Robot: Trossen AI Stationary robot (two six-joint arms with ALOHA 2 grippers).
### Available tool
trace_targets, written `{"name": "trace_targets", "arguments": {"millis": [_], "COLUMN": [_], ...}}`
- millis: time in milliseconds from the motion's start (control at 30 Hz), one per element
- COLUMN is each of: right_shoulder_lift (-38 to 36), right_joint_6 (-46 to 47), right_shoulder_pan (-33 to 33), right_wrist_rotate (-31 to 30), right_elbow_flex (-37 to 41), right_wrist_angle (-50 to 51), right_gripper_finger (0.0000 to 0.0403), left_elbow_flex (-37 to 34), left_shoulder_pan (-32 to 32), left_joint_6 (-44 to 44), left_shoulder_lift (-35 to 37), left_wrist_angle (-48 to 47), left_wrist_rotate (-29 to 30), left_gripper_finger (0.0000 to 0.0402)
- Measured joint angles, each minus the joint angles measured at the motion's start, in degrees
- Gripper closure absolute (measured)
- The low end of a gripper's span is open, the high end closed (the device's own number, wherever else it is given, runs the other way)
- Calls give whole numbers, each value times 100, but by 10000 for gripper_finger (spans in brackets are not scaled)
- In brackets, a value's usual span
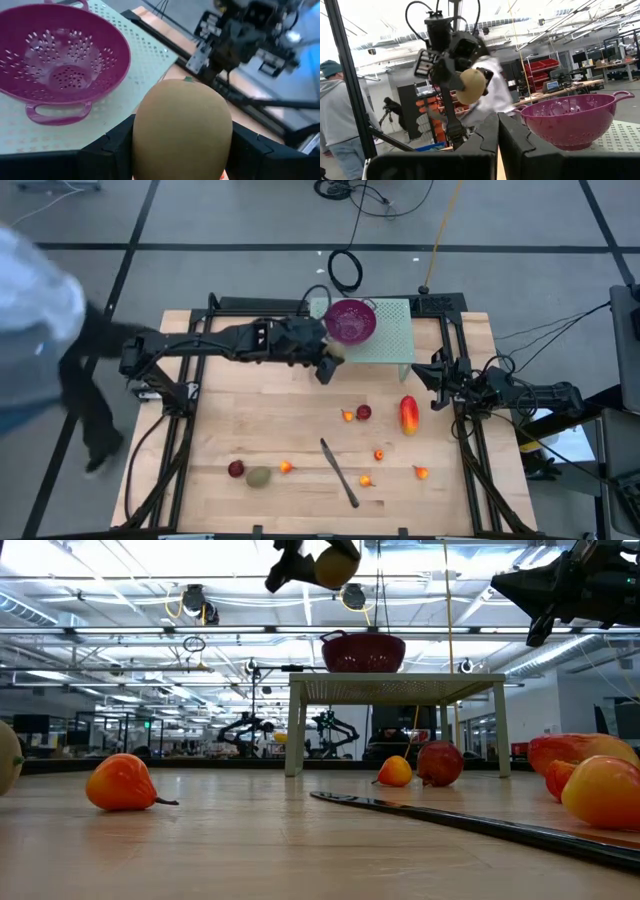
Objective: Pick & Place Fruit
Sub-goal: Put the brown kiwi into the violet strainer bowl on the shelf
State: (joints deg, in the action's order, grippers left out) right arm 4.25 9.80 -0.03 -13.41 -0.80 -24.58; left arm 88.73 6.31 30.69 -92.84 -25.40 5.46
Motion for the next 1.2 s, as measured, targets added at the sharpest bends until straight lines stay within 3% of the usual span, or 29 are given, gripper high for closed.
{"name": "trace_targets", "arguments": {"millis": [400, 1200], "right_shoulder_lift": [0, 0], "right_joint_6": [0, 0], "right_shoulder_pan": [0, 0], "right_wrist_rotate": [0, -2], "right_elbow_flex": [0, 0], "right_wrist_angle": [2, 2], "right_gripper_finger": [403, 403], "left_elbow_flex": [0, 0], "left_shoulder_pan": [487, 945], "left_joint_6": [580, 585], "left_shoulder_lift": [0, -4], "left_wrist_angle": [818, 943], "left_wrist_rotate": [-270, -283], "left_gripper_finger": [179, 179]}}
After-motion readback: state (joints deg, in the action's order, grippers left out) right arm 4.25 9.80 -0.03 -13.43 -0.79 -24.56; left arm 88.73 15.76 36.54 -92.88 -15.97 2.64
